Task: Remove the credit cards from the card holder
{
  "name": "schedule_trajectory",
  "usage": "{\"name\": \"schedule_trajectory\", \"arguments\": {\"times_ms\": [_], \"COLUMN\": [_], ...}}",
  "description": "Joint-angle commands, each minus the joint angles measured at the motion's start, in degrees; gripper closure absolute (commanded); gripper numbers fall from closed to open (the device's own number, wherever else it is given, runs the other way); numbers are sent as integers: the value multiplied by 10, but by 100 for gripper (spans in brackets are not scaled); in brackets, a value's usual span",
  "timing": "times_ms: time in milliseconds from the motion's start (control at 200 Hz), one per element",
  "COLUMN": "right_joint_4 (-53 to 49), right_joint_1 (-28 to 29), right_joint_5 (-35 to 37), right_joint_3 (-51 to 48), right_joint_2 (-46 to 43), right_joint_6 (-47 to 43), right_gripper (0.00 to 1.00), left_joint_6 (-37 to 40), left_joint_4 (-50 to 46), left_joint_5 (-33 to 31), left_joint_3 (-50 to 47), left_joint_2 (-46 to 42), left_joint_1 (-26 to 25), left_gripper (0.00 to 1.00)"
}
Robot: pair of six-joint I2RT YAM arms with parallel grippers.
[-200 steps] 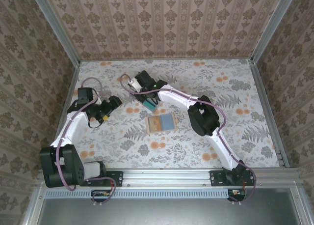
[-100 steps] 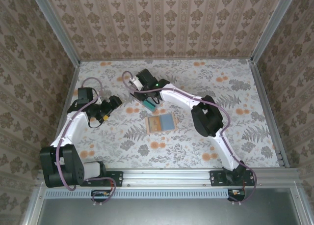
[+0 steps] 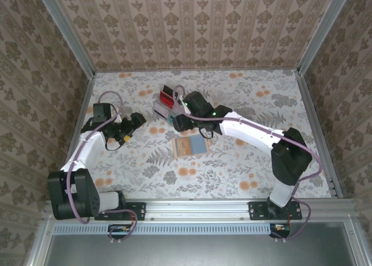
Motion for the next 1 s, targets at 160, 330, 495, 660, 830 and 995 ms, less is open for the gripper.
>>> {"name": "schedule_trajectory", "arguments": {"times_ms": [160, 330, 495, 660, 830, 995], "right_joint_4": [-43, -46, -83, -100, -125, -141], "right_joint_1": [9, 14, 25, 28, 32, 33], "right_joint_5": [12, -9, 6, 10, 26, 40], "right_joint_3": [-90, -72, -30, -18, 0, 5], "right_joint_2": [-15, 31, 79, 105, 131, 145], "right_joint_6": [163, 179, 171, 171, 172, 173], "right_gripper": [30, 32, 35, 39, 43, 48], "left_joint_6": [-24, -32, -37, -39, -39, -40], "left_joint_4": [34, 40, 41, 39, 39, 39], "left_joint_5": [2, -6, -13, -14, -14, -13], "left_joint_3": [0, 9, 9, 11, 16, 17], "left_joint_2": [35, 55, 59, 65, 70, 72], "left_joint_1": [-53, -85, -96, -99, -102, -106], "left_gripper": [0, 0, 0, 0, 0, 0]}}
